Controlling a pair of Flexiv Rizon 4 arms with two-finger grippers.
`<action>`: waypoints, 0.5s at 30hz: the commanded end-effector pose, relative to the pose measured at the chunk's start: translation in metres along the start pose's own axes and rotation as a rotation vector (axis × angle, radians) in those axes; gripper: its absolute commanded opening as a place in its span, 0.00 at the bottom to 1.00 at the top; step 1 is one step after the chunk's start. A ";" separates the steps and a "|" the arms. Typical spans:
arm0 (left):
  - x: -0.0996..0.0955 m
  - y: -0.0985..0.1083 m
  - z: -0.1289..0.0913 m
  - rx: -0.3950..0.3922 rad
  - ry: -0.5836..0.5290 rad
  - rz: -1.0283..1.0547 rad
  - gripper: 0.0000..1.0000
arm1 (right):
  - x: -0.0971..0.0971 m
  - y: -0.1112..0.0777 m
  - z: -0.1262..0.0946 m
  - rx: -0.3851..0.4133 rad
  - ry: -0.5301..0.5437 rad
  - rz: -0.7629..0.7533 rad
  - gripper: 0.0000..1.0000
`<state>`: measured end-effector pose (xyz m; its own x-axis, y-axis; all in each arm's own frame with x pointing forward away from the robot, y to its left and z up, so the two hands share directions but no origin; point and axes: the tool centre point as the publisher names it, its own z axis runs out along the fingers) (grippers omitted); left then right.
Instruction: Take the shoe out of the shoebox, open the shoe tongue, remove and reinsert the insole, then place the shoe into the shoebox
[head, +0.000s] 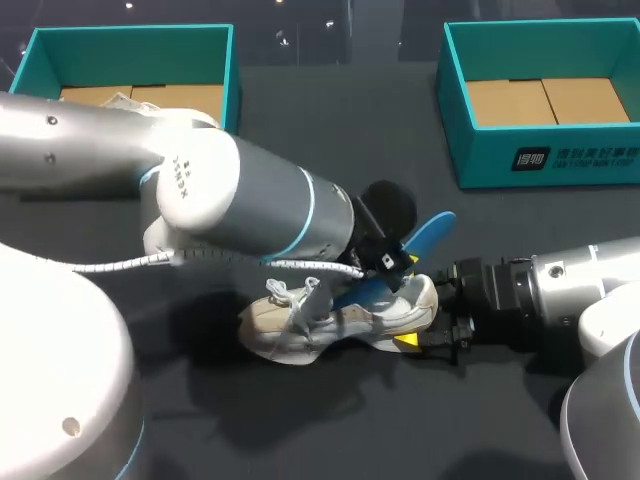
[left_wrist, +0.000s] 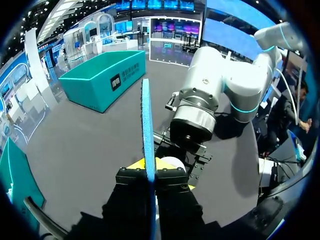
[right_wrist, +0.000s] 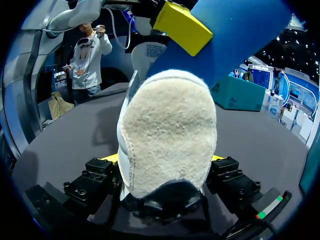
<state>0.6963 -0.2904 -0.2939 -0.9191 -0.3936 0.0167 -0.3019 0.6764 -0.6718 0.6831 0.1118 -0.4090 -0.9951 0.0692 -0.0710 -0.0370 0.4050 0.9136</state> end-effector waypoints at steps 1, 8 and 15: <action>-0.005 -0.006 -0.016 -0.042 0.146 0.017 0.00 | 0.001 0.000 -0.001 0.005 -0.001 0.000 0.00; 0.004 -0.021 -0.026 -0.069 0.238 0.046 0.00 | 0.001 0.000 -0.001 0.005 -0.001 0.000 0.00; 0.024 -0.050 -0.055 -0.040 0.329 0.104 0.00 | 0.001 0.000 -0.001 0.005 -0.001 0.000 0.00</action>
<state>0.6787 -0.3066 -0.2374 -0.9757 -0.1700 0.1385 -0.2189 0.7187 -0.6600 0.6831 0.1118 -0.4090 -0.9951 0.0692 -0.0709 -0.0370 0.4051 0.9135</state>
